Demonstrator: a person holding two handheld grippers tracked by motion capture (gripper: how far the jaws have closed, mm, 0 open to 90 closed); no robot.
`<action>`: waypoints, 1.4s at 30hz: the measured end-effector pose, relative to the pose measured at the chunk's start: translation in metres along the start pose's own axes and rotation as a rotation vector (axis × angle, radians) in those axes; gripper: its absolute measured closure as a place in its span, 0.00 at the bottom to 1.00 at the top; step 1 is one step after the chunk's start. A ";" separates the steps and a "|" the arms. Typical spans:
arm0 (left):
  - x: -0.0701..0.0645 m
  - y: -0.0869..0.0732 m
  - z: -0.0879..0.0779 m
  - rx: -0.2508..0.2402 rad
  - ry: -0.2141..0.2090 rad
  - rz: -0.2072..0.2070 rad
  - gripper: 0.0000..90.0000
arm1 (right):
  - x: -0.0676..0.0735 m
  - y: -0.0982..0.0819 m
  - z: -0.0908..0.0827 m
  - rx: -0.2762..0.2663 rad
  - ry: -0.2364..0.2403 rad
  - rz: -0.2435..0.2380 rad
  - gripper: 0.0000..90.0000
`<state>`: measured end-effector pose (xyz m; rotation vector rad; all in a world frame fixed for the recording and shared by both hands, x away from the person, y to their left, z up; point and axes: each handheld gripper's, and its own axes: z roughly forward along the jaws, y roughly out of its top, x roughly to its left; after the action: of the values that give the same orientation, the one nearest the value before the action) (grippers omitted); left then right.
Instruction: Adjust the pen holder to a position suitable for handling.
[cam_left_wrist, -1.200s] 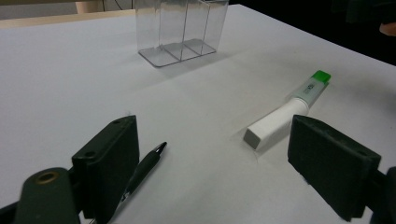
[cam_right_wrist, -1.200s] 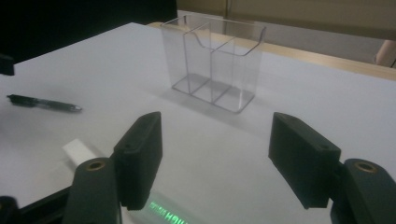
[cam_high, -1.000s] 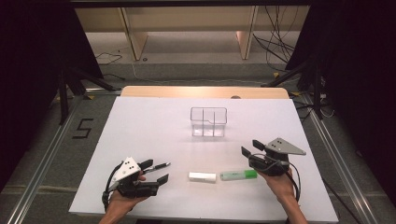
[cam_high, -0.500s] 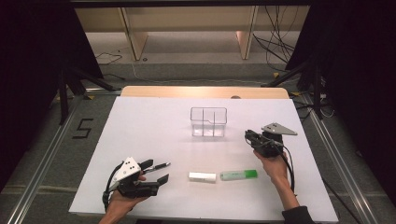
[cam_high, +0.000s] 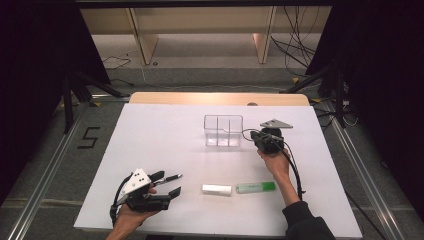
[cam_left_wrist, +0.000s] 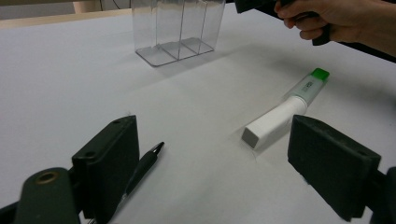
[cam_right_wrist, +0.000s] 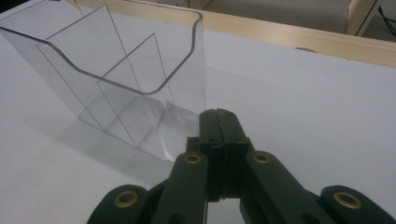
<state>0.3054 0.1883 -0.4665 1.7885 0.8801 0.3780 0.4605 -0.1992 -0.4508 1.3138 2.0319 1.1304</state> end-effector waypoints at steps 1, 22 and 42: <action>0.000 0.000 0.000 -0.001 0.001 0.000 0.18 | 0.002 0.002 0.006 0.008 -0.001 0.003 1.00; 0.000 0.000 0.000 0.000 -0.001 0.002 0.18 | 0.013 0.009 0.033 0.047 0.019 -0.011 1.00; 0.000 0.000 -0.001 -0.004 0.000 0.005 0.18 | 0.044 0.024 0.051 0.056 0.046 -0.079 1.00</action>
<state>0.3053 0.1891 -0.4660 1.7872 0.8747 0.3828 0.4914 -0.1351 -0.4567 1.2334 2.1437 1.0849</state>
